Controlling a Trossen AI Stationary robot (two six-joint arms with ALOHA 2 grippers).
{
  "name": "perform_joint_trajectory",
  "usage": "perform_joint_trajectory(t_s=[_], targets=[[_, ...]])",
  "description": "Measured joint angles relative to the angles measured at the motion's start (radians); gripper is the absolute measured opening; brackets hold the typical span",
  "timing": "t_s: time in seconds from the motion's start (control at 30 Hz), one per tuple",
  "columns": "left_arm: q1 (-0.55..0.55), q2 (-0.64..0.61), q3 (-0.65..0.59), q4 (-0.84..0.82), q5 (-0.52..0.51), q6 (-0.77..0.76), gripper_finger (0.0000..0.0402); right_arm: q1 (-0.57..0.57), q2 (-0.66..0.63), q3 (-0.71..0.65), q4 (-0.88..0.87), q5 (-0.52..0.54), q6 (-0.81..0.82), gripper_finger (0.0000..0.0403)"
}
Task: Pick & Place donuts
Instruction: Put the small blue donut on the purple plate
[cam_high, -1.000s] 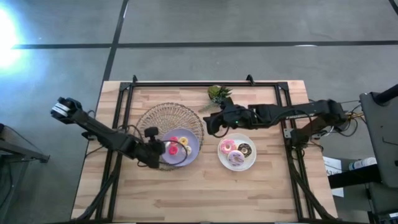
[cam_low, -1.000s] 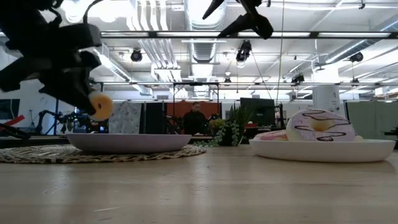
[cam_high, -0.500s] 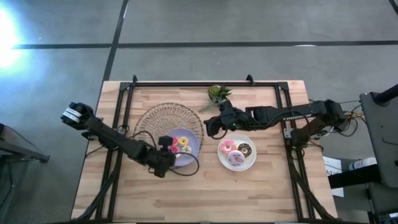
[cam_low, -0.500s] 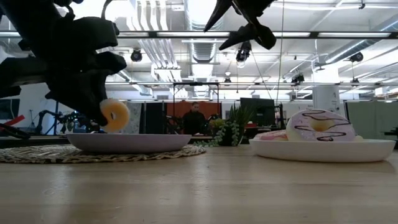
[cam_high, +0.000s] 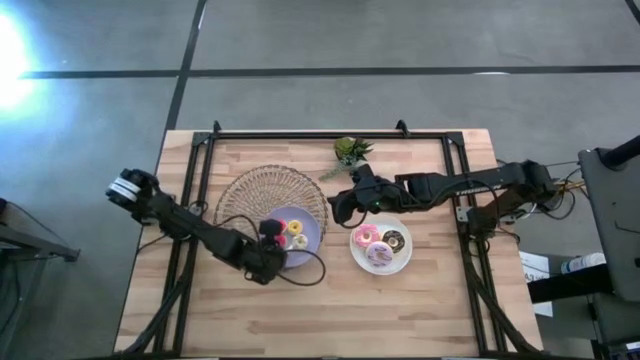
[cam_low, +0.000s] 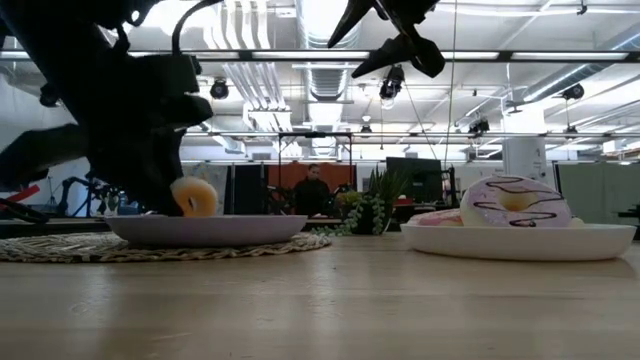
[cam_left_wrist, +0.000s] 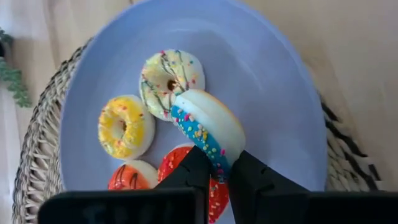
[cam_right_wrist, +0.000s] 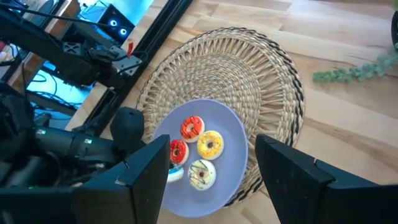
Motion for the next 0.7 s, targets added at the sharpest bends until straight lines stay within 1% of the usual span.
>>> perform_joint_trajectory(t_s=[0.2,0.5,0.7], targets=[[0.000,0.039,0.007,0.002,-0.018,0.004,0.0028,0.003,0.000,-0.001,-0.001,0.000,-0.001,0.0228],[-0.001,0.011,0.030,-0.003,-0.009,-0.008,0.0082,0.003,0.000,-0.014,-0.003,0.000,-0.001,0.0228],[-0.001,0.007,0.038,-0.069,-0.009,-0.030,0.0106,0.003,0.000,-0.019,-0.002,0.000,-0.001,0.0228]])
